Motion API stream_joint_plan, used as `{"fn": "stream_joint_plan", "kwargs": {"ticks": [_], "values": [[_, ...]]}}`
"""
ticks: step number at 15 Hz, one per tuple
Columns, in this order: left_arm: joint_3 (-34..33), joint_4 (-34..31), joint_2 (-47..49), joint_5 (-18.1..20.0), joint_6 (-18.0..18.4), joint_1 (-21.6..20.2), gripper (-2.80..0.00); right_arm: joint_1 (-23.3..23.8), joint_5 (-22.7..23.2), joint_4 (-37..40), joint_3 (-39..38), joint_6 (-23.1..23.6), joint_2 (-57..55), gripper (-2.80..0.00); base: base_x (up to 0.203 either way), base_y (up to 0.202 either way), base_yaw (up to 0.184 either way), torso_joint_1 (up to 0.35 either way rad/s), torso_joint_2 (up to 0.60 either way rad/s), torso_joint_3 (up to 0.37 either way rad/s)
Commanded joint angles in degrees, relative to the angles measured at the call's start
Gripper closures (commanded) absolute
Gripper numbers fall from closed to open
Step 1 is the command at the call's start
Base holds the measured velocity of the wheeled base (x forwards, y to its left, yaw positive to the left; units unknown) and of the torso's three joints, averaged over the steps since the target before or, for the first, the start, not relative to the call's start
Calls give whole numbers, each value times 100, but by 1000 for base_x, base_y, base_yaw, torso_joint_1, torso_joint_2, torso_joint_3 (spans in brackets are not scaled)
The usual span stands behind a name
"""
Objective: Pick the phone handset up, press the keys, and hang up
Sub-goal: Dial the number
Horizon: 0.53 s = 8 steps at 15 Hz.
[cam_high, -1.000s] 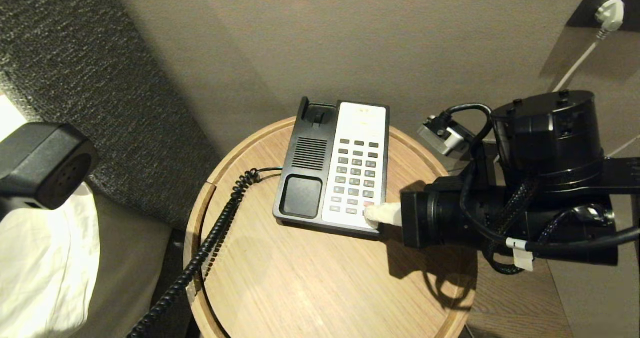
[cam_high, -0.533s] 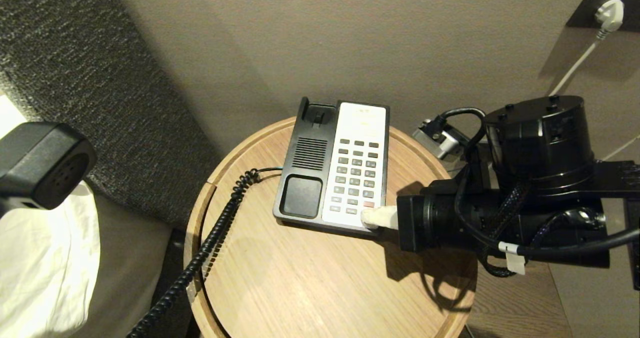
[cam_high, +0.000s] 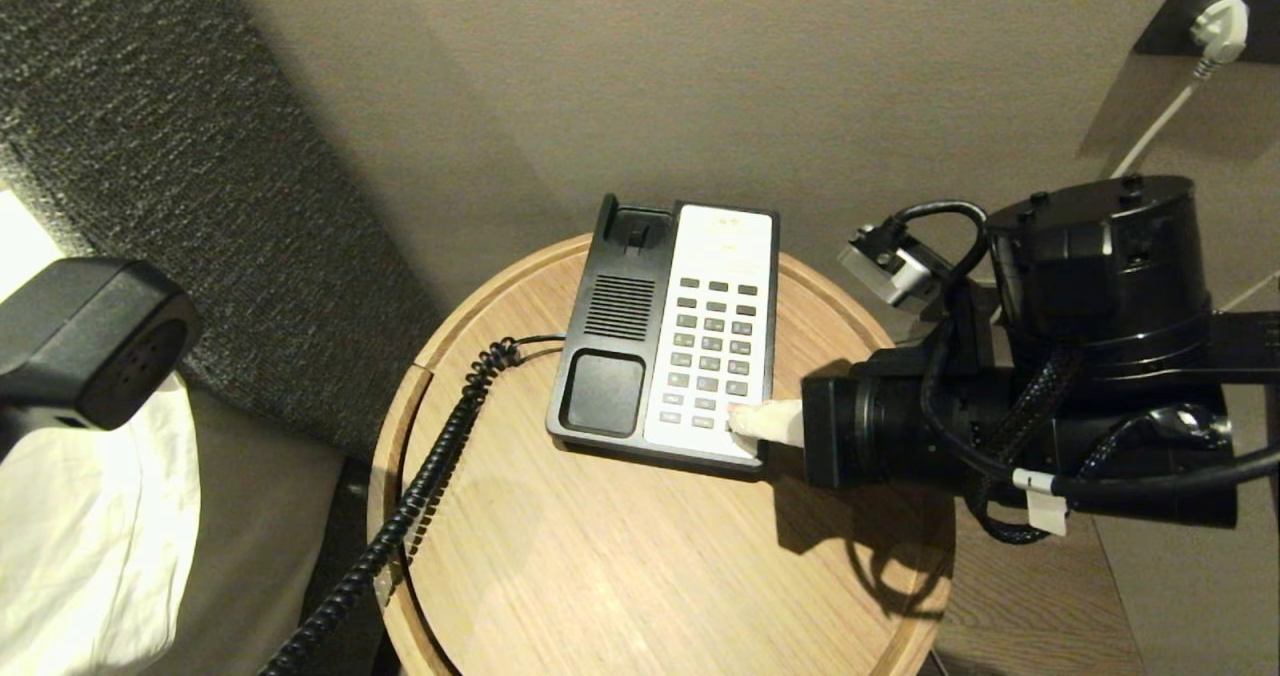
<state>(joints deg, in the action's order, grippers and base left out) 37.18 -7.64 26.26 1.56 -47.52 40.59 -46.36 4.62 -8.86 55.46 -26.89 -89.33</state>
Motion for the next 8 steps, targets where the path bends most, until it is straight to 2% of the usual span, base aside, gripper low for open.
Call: {"fn": "stream_joint_plan", "kwargs": {"ticks": [1, 5, 8], "values": [[-18, -1, 11, 2, -29, 1, 0, -4, 20, -3, 17, -18, 139, 0, 0, 0, 0, 0, 0, 0], [-42, 26, 83, 21, 98, 1, 0, 0, -4, 38, -48, -43, 327, 0, 0, 0, 0, 0, 0, 0], [-78, 26, 418, 382, 874, -105, 0, 12, -224, 76, -54, -87, 529, 0, 0, 0, 0, 0, 0, 0]]}}
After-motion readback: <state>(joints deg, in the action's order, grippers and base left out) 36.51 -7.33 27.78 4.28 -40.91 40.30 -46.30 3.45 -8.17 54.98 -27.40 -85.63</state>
